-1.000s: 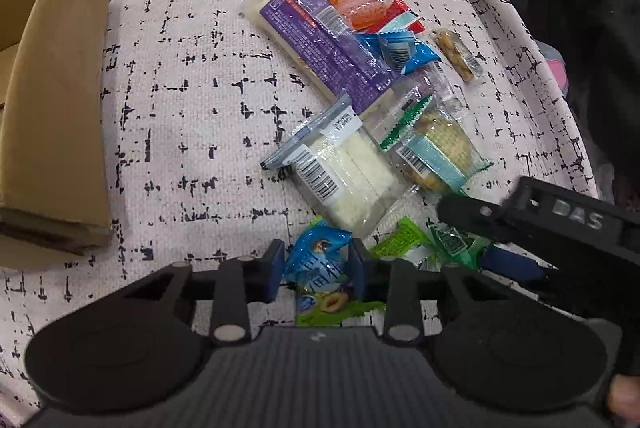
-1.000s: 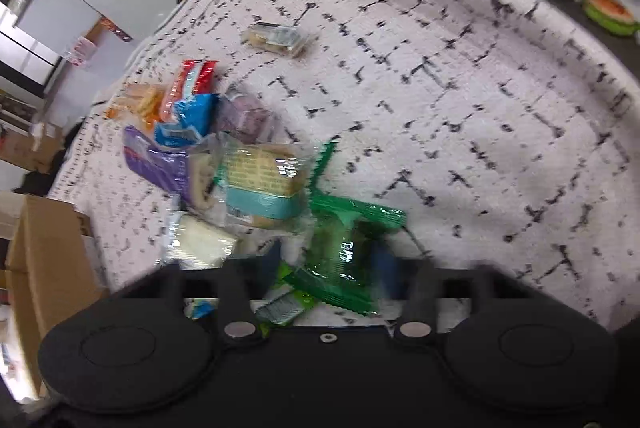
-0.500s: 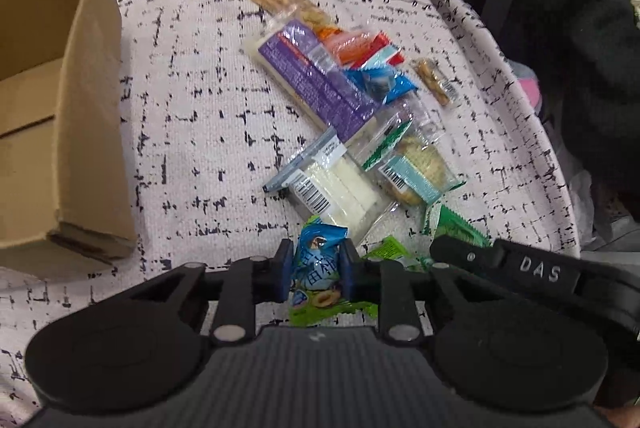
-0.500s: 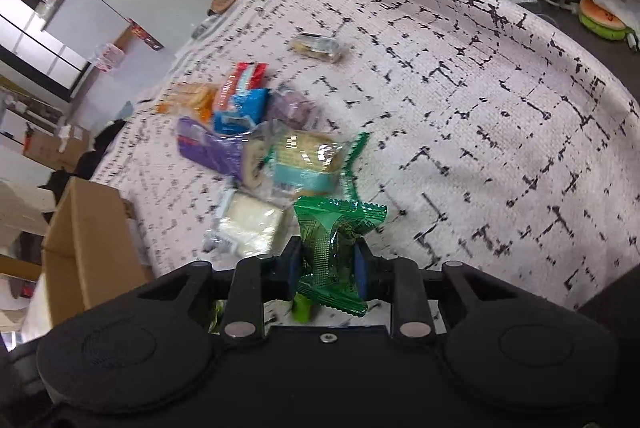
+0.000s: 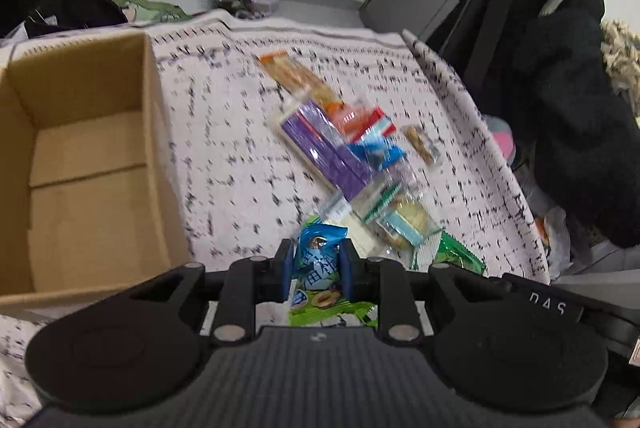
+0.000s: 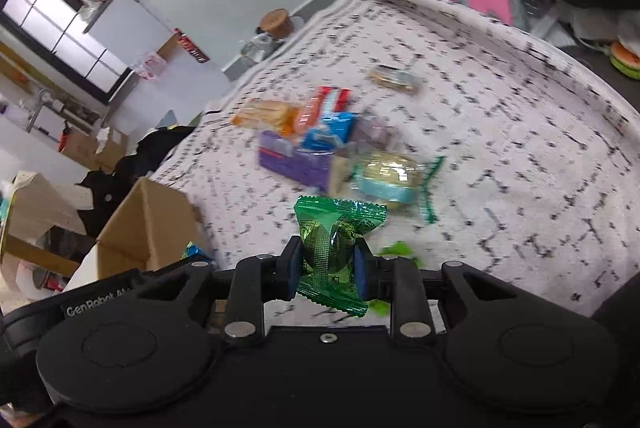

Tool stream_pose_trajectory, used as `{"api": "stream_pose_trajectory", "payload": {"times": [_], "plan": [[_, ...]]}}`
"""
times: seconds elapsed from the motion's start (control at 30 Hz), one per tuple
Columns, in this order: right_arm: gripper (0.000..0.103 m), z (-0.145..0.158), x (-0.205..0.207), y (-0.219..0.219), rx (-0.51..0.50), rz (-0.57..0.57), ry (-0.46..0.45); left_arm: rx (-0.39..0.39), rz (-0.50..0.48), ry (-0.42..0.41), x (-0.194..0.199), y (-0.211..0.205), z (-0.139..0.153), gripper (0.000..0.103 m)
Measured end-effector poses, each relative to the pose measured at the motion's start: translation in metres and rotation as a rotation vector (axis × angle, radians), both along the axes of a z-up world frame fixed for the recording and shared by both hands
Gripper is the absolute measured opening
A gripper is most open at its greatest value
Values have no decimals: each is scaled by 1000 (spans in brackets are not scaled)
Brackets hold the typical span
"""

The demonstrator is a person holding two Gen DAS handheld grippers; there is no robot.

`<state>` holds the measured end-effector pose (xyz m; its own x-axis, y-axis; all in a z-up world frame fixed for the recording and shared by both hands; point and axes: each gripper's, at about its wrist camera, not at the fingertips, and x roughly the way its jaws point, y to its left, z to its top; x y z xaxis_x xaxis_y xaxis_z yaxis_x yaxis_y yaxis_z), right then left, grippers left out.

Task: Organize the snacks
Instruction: 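Carry both candies into the cardboard box and open both tools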

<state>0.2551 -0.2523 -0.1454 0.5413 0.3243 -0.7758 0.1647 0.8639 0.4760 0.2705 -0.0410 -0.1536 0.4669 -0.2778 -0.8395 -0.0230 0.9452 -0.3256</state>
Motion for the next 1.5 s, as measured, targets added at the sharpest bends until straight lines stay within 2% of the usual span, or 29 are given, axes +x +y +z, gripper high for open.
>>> {"api": "stream_pose_trajectory", "payload": {"times": [0.37,0.67,1.1,1.5], "plan": [[26,34,17,69,-25,132,-17,24,67,-14,-3,50,32,23],[26,51,40,119,-40,232,-22,40,171,-4,10,107,54,23],[26,44,79,170,-13,308,13,52,278,40,44,169,45,23],[26,24,100,212,22,362,54,106,327,118,70,201,14,26]]}}
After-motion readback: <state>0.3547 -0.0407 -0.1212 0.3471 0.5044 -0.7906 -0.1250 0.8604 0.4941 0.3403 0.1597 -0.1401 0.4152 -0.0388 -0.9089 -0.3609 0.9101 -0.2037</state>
